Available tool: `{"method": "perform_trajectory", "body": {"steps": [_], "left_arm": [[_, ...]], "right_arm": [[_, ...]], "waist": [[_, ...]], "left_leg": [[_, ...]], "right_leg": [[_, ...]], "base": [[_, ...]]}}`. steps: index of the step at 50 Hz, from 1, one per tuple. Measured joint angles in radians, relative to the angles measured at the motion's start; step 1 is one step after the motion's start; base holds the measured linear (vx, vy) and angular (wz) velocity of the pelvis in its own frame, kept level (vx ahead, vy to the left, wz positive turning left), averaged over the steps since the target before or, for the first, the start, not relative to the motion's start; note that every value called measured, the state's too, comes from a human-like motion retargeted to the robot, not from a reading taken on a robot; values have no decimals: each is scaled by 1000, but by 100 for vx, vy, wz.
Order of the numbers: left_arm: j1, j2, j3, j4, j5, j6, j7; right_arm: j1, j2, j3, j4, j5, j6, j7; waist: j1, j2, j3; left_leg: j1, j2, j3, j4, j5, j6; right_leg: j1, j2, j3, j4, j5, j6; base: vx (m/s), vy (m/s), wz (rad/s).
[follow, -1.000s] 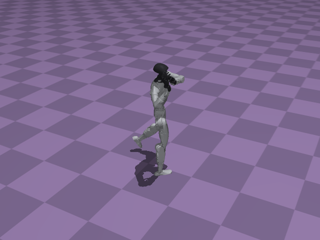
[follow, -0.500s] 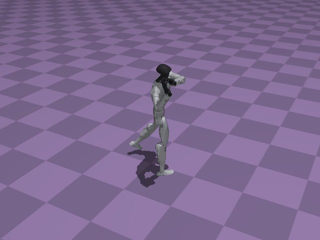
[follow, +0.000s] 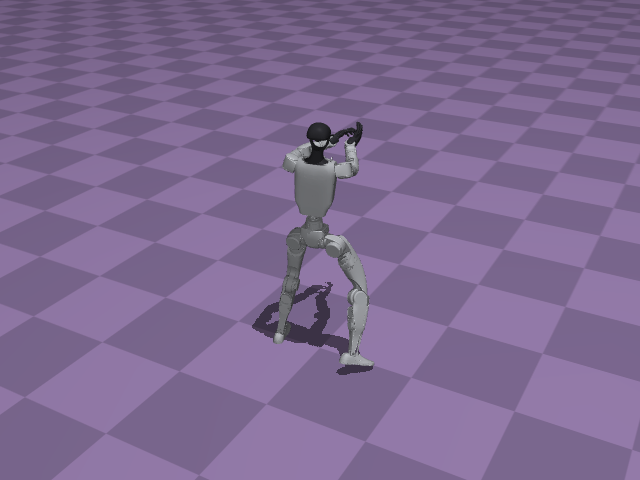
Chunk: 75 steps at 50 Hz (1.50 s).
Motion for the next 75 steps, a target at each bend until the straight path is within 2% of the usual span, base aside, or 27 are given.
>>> {"method": "perform_trajectory", "body": {"steps": [1, 2, 3, 4, 5, 7, 8, 12, 15, 17, 19, 22, 25, 27, 28, 30, 33, 35, 37, 41, 45, 50, 58, 62, 65, 71, 75], "left_arm": [[14, 50, 7, -28, 42, 11, -33], [22, 101, 14, -57, 41, 22, -63], [17, 154, 23, -87, -46, 34, -88], [24, 190, 37, -109, -100, 32, -100], [38, 217, 53, -128, -137, 22, -106], [82, 234, 120, -163, -156, -7, -13], [112, 244, 157, -183, -165, -16, -25], [237, 286, 342, -264, -135, -54, -53], [322, 317, 445, -318, -122, -81, -48], [364, 355, 488, -353, -135, -91, -41], [390, 412, 517, -388, -155, -93, -38], [420, 505, 547, -440, -198, -108, -48], [429, 573, 547, -482, -210, -118, -59], [431, 602, 532, -503, -186, -111, -107], [431, 609, 526, -512, -187, -115, -109], [430, 620, 513, -532, -211, -132, -67], [435, 638, 503, -552, -199, -123, -83], [471, 683, 513, -569, -173, -105, -127], [445, 651, 507, -570, -201, -118, -85], [437, 637, 491, -564, -207, -122, -73], [451, 610, 481, -554, -201, -127, -45], [499, 571, 477, -555, -253, -157, -27], [553, 481, 473, -527, -279, -206, 42], [567, 438, 487, -517, -293, -229, 80], [578, 405, 494, -506, -266, -231, 103], [547, 384, 463, -517, -232, -181, 109], [467, 370, 403, -482, -197, -144, 125]], "right_arm": [[-55, -49, 261, 169, -681, 287, 96], [-85, -55, 374, 221, -839, 373, 170], [-64, 25, 191, 43, 49, 58, 201], [-67, 58, 157, -17, 404, -62, 244], [-82, 67, 197, -17, 492, -84, 292], [-128, 85, 242, 6, 655, -164, 140], [-146, 80, 279, 9, 710, -128, 254], [-235, 69, 410, 75, 590, -45, 300], [-269, 93, 478, 72, 511, -14, 333], [-294, 132, 502, 77, 466, -1, 329], [-327, 177, 515, 91, 431, 13, 325], [-379, 235, 524, 110, 393, 18, 327], [-411, 253, 544, 105, 373, 12, 326], [-433, 224, 577, 105, 221, 87, 486], [-433, 220, 576, 99, 222, 80, 483], [-410, 228, 562, 60, 372, -1, 313], [-394, 214, 580, 33, 381, 8, 345], [-382, 228, 588, 33, 268, 63, 444], [-378, 215, 570, 10, 386, 6, 335], [-369, 205, 564, 4, 361, 7, 318], [-347, 185, 580, 1, 303, 9, 312], [-295, 168, 600, -19, 281, -6, 280], [-253, 104, 677, -55, 110, -18, 242], [-239, 72, 698, -93, 69, -56, 195], [-205, 54, 685, -128, 70, -95, 161], [-113, 10, 603, -200, 97, -142, 123], [-68, -11, 524, -225, 132, -155, 67]], "waist": [[61, -27, -1], [115, -53, 3], [156, -77, 17], [205, -105, 21], [257, -137, 21], [349, -191, 19], [379, -216, 16], [443, -267, 11], [465, -281, 20], [483, -285, 31], [499, -290, 55], [524, -306, 102], [541, -316, 122], [543, -322, 118], [542, -320, 114], [540, -321, 107], [539, -313, 95], [508, -312, 66], [518, -296, 84], [485, -272, 76], [447, -263, 63], [396, -242, 42], [328, -239, 27], [283, -218, 15], [208, -186, 11], [-48, -105, 45], [-214, -84, 57]], "left_leg": [[6, -21, -40, -16, 5, -2], [9, -42, -83, -31, 10, -4], [6, -62, -133, -40, 16, -10], [0, -82, -178, -54, 24, -13], [-6, -102, -220, -69, 32, -15], [-30, -140, -304, -105, 54, -28], [-43, -159, -350, -126, 67, -30], [-54, -172, -548, -247, 125, -109], [-46, -170, -649, -337, 173, -119], [-34, -153, -689, -387, 195, -83], [-22, -133, -719, -392, 178, -20], [4, -120, -731, -392, 142, 13], [10, -105, -723, -392, 132, 7], [-2, -102, -714, -392, 139, 2], [-5, -98, -709, -392, 143, -2], [-14, -97, -694, -391, 152, -12], [-18, -95, -648, -392, 161, -8], [-22, -98, -607, -392, 169, -2], [-17, -77, -575, -390, 165, -17], [-11, -53, -499, -385, 166, -25], [-19, -68, -403, -357, 160, -25], [-18, -51, -257, -297, 113, -80], [-30, -13, 48, -179, 51, -111], [-50, 47, 197, -88, 33, -122], [-43, 85, 279, -44, 40, -101], [36, 138, 403, -60, 108, 33], [84, 190, 464, -31, 154, 20]], "right_leg": [[18, -3, 21, 14, 12, -16], [36, -1, 47, 26, 24, -29], [53, 11, 82, 32, 37, -34], [60, 25, 127, 38, 54, -34], [63, 40, 179, 42, 72, -32], [60, 83, 298, 40, 120, -8], [62, 112, 360, 34, 147, 6], [109, 285, 609, -26, 267, 90], [151, 411, 816, -76, 351, 163], [176, 486, 939, -102, 395, 198], [212, 550, 1010, -126, 430, 199], [246, 588, 1055, -131, 447, 199], [242, 590, 1021, -132, 457, 199], [225, 573, 983, -135, 450, 199], [222, 564, 967, -144, 447, 199], [214, 541, 941, -158, 434, 199], [199, 504, 937, -177, 416, 199], [178, 476, 949, -181, 404, 199], [163, 471, 930, -171, 385, 199], [122, 439, 889, -150, 344, 199], [62, 355, 821, -122, 273, 199], [-14, 234, 609, -81, 156, 137], [-63, 44, 95, -151, -81, 47], [-62, 59, -135, -265, -200, 27], [-78, 106, -75, -365, -201, 57], [-116, 172, 41, -371, -219, 46], [-145, 217, 124, -335, -260, 35]], "base": [[18, 25, 248], [19, 20, 253], [20, 15, 256], [21, 12, 253], [21, 11, 244], [21, 11, 249], [20, 11, 261], [18, 8, 257], [16, 1, 197], [18, -17, 123], [24, -35, 80], [23, -29, 24], [6, -9, -16], [-8, 8, -30], [-12, 13, -37], [-13, 15, -49], [-14, 16, -80], [-14, 12, -100], [-14, 1, -95], [-17, 3, -105], [-21, 9, -126], [-21, 0, -155], [-22, -12, -201], [-21, -27, -210], [-16, -31, -152], [-9, -33, -97], [1, -35, -96]]}}
